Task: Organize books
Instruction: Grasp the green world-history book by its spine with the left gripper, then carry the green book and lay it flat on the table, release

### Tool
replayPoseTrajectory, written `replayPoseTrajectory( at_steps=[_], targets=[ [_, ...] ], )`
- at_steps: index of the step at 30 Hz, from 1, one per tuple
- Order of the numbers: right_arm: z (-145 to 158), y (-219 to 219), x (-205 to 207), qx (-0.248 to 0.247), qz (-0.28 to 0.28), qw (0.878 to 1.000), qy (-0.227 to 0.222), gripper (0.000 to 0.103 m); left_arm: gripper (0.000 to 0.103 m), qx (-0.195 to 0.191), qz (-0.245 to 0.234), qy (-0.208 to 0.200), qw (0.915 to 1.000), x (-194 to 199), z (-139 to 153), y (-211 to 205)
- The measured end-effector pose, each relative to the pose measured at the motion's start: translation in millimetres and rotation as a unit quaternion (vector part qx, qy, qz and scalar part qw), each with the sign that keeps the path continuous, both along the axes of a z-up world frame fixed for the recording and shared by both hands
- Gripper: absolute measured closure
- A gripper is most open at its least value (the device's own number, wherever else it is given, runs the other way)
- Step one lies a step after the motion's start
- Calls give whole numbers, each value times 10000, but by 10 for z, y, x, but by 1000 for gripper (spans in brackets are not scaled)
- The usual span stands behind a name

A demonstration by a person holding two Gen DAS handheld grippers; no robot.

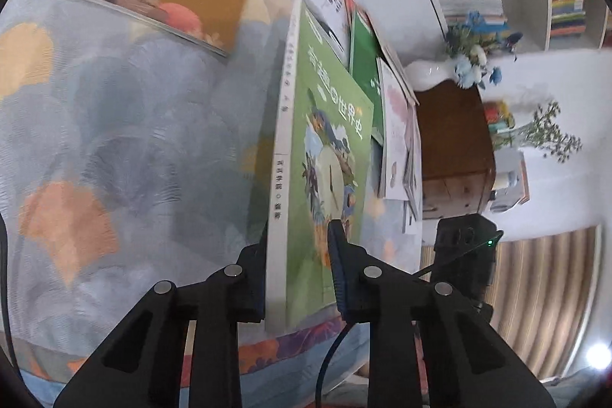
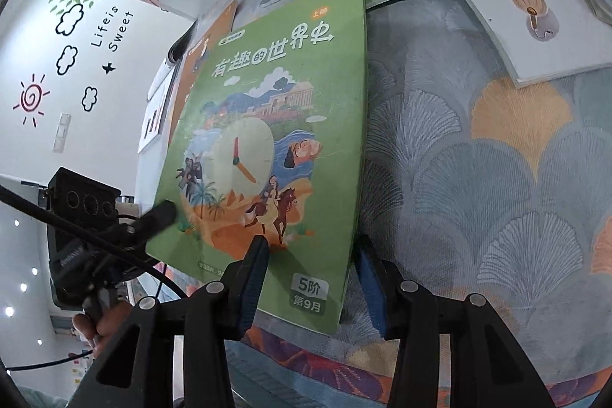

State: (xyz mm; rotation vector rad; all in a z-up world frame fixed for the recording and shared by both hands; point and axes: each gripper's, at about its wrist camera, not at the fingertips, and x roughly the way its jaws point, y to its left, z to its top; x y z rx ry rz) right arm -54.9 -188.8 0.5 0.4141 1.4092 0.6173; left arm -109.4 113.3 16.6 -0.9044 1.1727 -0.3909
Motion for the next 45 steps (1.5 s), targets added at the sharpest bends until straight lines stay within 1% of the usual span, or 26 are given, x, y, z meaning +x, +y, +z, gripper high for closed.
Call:
replayPoseTrajectory(
  at_steps=[3, 5, 6, 7, 9, 12, 15, 16, 18, 19, 20, 21, 22, 23, 24, 25, 26, 27, 29, 30, 32, 35, 37, 39, 42, 45],
  targets=[
    [-19, -52, 37, 166, -112, 9995, 229, 57, 82, -168, -60, 71, 9998, 87, -34, -98],
    [-54, -139, 93, 359, -196, 9979, 508, 48, 82, -326, -102, 57, 9994, 167, -10, -140],
    [-57, -213, 95, 563, -310, 9956, 685, 47, 82, -475, -97, 49, 9988, 194, -1, -152],
    [-44, -282, 100, 696, -376, 9943, 721, 46, 82, -696, -81, 51, 9975, 224, 8, -154],
    [-18, -439, 72, 1065, -612, 9896, 753, 44, 82, -966, -75, 72, 9953, 221, 5, -158],
    [-82, -594, 61, 1357, -902, 9827, 878, 40, 82, -1499, -26, 242, 9884, 277, -66, -185],
    [-197, -608, 47, 1613, -1025, 9753, 1107, 36, 82, -2095, 170, 418, 9768, 282, -174, -160],
    [-236, -599, 35, 1764, -1038, 9716, 1190, 30, 82, -2203, 196, 438, 9743, 282, -191, -159],
    [-324, -548, 6, 2169, -1145, 9595, 1385, 29, 82, -2232, 154, 461, 9736, 294, -195, -169],
    [-336, -524, 8, 2284, -1178, 9562, 1402, 33, 82, -2183, 106, 480, 9747, 306, -189, -186],
    [-332, -495, 17, 2359, -1191, 9547, 1365, 47, 82, -2089, 65, 494, 9767, 318, -180, -196],
    [-300, -460, 30, 2402, -1164, 9550, 1296, 54, 82, -1902, 8, 498, 9805, 327, -165, -206],
    [-250, -419, 56, 2344, -1089, 9585, 1201, 62, 82, -1649, -59, 457, 9852, 341, -129, -220],
    [-155, -368, 65, 2091, -995, 9677, 1001, 65, 82, -1381, -129, 405, 9895, 350, -89, -234],
    [-25, -310, 54, 1788, -883, 9776, 678, 66, 82, -859, -286, 299, 9954, 364, -9, -268],
    [57, -244, 33, 1507, -755, 9848, 430, 66, 82, -369, -455, 172, 9981, 371, 72, -320],
    [160, -164, 18, 1207, -615, 9906, 187, 66, 81, -29, -584, 53, 9983, 364, 138, -368],
    [309, -61, 0, 814, -386, 9958, -178, 66, 81, 186, -699, -89, 9973, 356, 211, -404],
    [503, 91, -38, 311, -72, 9972, -677, 66, 81, 304, -764, -270, 9962, 353, 323, -405],
    [601, 147, -58, 167, 56, 9959, -891, 66, 81, 304, -776, -374, 9958, 343, 376, -378],
    [760, 226, -80, 27, 255, 9927, -1177, 66, 81, 323, -773, -552, 9950, 326, 485, -309],
    [1040, 421, -91, -217, 654, 9833, -1687, 66, 80, 395, -667, -801, 9938, 340, 698, -114],
    [1142, 552, -41, -205, 843, 9793, -1827, 66, 80, 371, -435, -958, 9938, 353, 794, 72],
    [1234, 718, 41, -138, 1065, 9732, -2035, 66, 80, 474, -198, -1091, 9927, 373, 877, 293],
    [1339, 1152, 190, -52, 1320, 9667, -2192, 66, 80, 553, 184, -1174, 9914, 448, 926, 627],
    [1317, 1644, 398, -39, 1611, 9602, -2281, 65, 79, 818, 497, -1153, 9887, 587, 874, 981]
  ],
)
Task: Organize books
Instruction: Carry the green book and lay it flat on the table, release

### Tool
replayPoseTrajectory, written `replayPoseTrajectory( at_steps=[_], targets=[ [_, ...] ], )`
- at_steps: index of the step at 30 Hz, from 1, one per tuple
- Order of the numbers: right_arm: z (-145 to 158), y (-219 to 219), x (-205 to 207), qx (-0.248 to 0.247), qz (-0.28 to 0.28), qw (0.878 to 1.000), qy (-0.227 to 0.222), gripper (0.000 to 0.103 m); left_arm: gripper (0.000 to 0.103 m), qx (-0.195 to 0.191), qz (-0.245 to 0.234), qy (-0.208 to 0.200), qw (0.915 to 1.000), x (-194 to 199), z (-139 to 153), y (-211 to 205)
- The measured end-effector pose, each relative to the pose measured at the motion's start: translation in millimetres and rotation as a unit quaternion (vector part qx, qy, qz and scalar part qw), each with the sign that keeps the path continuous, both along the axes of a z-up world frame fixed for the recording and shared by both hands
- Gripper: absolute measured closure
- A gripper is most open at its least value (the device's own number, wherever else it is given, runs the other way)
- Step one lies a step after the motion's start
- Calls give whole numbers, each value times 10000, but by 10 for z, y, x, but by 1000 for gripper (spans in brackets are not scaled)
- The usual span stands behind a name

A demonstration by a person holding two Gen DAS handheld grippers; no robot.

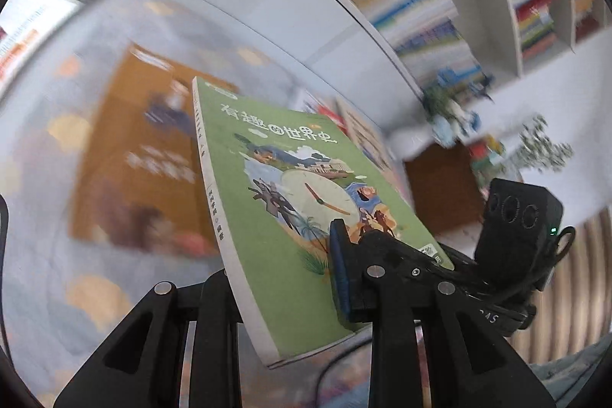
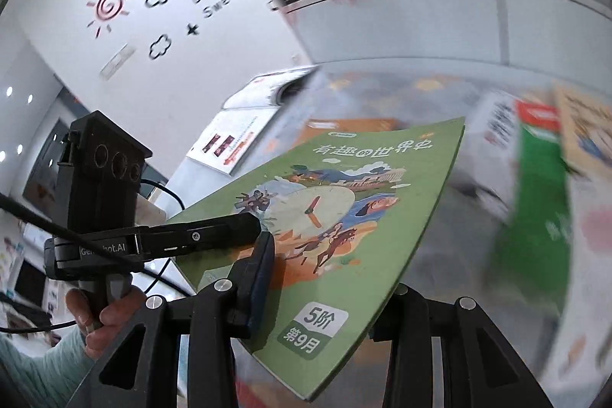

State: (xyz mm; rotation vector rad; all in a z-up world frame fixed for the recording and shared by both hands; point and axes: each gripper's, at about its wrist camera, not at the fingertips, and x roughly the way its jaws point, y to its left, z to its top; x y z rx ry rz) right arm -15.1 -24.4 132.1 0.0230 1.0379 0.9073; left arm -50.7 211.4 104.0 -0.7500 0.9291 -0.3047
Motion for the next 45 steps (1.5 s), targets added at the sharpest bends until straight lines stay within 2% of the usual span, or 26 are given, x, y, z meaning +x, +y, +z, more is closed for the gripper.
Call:
replayPoseTrajectory(
  at_steps=[3, 6, 11, 17, 19, 22, 24, 28, 34, 37, 38, 42, 45],
  targets=[
    [-123, 335, 217, -133, 159, 9998, -48, 65, 79, 39, 222, 119, 9997, 148, -140, 249],
    [-288, 626, 408, -208, 118, 9997, 94, 64, 79, -13, 327, 287, 9991, 286, -309, 412],
    [-627, 745, 636, -168, -98, 9975, 676, 62, 75, 63, 389, 533, 9978, 409, -513, 517],
    [-946, 855, 593, -307, -98, 9931, 1127, 61, 66, 179, 653, 1007, 9926, 369, -844, 663],
    [-1073, 862, 596, -393, -201, 9904, 1309, 60, 68, 305, 757, 1127, 9903, 350, -904, 683],
    [-1180, 807, 638, -342, -413, 9877, 1466, 59, 69, 519, 944, 1151, 9875, 300, -860, 722],
    [-1160, 801, 651, -468, -478, 9878, 1406, 59, 69, 658, 1081, 1145, 9853, 261, -837, 781],
    [-1109, 916, 516, -908, -57, 9910, 977, 56, 69, 784, 1266, 1223, 9813, 195, -854, 844],
    [-1150, 841, 477, -792, -252, 9903, 1114, 55, 69, 1027, 1338, 1337, 9766, 102, -842, 764],
    [-1128, 956, 495, -1096, -128, 9889, 995, 54, 69, 1177, 1356, 1329, 9747, 58, -772, 753],
    [-1133, 962, 493, -1154, -74, 9879, 1031, 51, 69, 1238, 1403, 1305, 9736, 30, -741, 734],
    [-1112, 739, 383, -1232, -65, 9843, 1266, 48, 69, 1589, 1463, 1173, 9693, -72, -550, 700],
    [-1061, 371, 202, -1253, -290, 9830, 1311, 48, 69, 1752, 1088, 957, 9738, -58, -368, 496]
  ],
)
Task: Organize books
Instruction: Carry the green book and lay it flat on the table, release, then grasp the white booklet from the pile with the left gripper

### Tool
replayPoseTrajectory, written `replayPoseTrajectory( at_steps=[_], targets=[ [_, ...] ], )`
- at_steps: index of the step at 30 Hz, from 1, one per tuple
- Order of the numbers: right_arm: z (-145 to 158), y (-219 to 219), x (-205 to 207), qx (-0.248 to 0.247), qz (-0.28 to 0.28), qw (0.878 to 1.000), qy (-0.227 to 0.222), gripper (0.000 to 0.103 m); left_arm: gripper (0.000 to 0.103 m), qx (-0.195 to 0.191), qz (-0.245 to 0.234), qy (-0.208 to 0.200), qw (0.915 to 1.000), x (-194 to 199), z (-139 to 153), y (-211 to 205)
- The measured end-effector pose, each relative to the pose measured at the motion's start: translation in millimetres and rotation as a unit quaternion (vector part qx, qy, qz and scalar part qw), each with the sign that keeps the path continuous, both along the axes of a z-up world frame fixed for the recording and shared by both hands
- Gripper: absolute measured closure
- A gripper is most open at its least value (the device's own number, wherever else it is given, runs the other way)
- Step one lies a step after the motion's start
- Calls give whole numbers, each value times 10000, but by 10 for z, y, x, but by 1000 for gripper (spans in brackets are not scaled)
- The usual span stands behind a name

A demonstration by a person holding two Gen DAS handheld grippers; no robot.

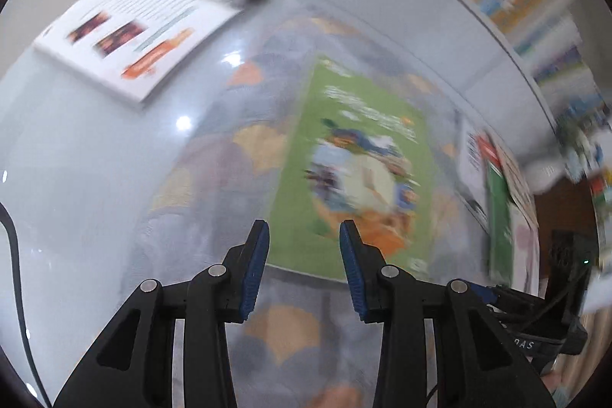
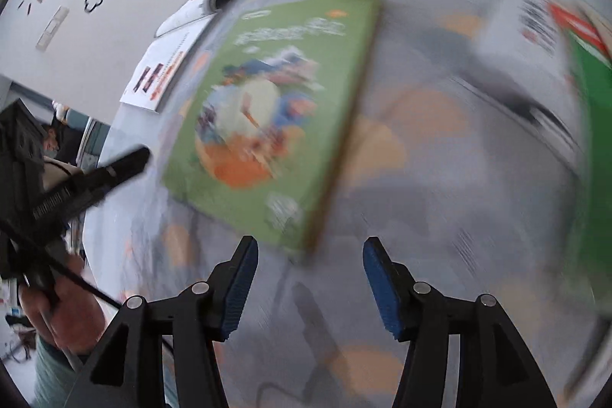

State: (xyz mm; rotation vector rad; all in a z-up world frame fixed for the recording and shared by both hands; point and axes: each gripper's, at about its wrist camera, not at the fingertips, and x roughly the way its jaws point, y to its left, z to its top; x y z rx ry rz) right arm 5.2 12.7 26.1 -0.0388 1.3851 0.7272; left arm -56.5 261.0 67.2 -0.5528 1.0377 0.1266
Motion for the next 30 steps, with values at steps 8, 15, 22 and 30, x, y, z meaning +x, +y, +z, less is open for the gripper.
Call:
replayPoseTrajectory(
  at_steps=[8, 15, 22, 30],
  targets=[
    [147, -1476, -552, 116, -1612, 9867, 151, 47, 59, -262, -1845, -271, 9821, 438, 381, -1308],
    [482, -2836, -857, 243, -3059, 9511, -365, 48, 45, -560, -3403, -301, 9382, 716, 457, -2885],
    [576, -4089, -924, 314, -4148, 9075, -584, 47, 47, -718, -3694, 35, 9265, 948, 262, -4057],
    [333, -4667, -530, 2, -4118, 9094, -590, 65, 62, -321, -3175, 340, 9471, 1187, -13, -4605]
  ],
)
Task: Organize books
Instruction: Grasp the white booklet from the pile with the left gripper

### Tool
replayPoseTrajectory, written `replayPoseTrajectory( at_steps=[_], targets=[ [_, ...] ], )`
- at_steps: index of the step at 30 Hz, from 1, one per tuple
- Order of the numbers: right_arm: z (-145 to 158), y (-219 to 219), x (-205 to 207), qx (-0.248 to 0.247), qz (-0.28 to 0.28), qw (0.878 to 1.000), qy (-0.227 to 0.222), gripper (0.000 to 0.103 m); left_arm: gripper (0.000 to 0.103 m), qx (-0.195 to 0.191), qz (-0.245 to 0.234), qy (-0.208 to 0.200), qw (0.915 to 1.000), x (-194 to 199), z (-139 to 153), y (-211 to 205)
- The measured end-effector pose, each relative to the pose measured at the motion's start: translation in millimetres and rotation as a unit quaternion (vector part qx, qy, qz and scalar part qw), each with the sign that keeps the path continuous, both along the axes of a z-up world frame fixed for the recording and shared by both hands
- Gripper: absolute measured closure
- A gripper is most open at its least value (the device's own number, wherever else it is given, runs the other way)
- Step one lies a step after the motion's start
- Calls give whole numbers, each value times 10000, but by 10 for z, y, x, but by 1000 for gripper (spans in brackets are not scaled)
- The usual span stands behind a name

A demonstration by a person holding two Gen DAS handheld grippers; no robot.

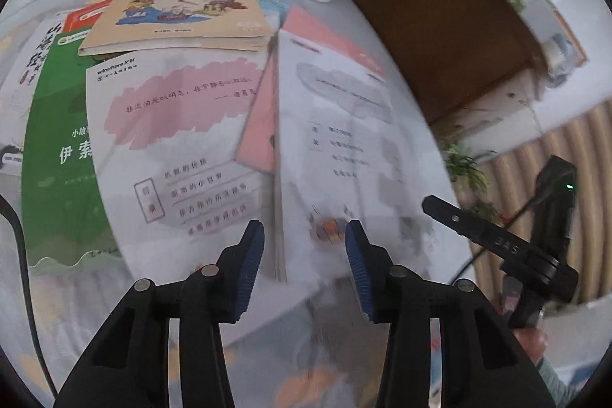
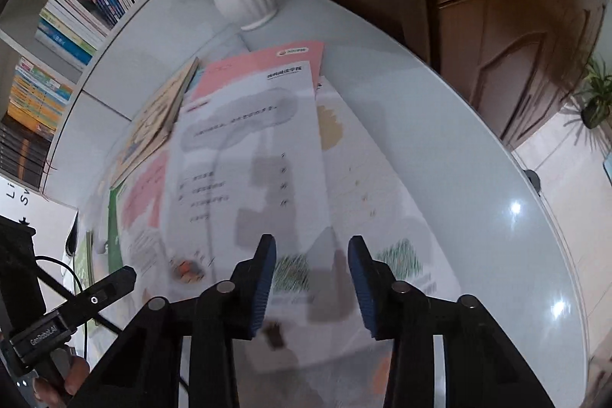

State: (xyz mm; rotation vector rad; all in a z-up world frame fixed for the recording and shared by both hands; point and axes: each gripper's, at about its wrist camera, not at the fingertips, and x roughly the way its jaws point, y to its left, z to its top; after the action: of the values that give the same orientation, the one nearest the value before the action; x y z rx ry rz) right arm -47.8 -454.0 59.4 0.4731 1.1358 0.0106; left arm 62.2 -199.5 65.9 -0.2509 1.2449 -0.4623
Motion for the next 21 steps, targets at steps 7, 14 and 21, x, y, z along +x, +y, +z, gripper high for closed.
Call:
replayPoseTrajectory(
  at_steps=[7, 14, 21],
  targets=[
    [-180, 75, 212, 131, 458, 9988, 116, 64, 57, 231, 103, 71, 9997, -45, -133, -195],
    [-174, 176, -25, 193, 1100, 9933, 280, 62, 57, 151, -124, 287, 9994, -539, -101, -23],
    [-227, 607, -556, 446, 2491, 9654, 629, 58, 57, 180, -575, 1028, 9929, -1449, -281, 292]
  ],
)
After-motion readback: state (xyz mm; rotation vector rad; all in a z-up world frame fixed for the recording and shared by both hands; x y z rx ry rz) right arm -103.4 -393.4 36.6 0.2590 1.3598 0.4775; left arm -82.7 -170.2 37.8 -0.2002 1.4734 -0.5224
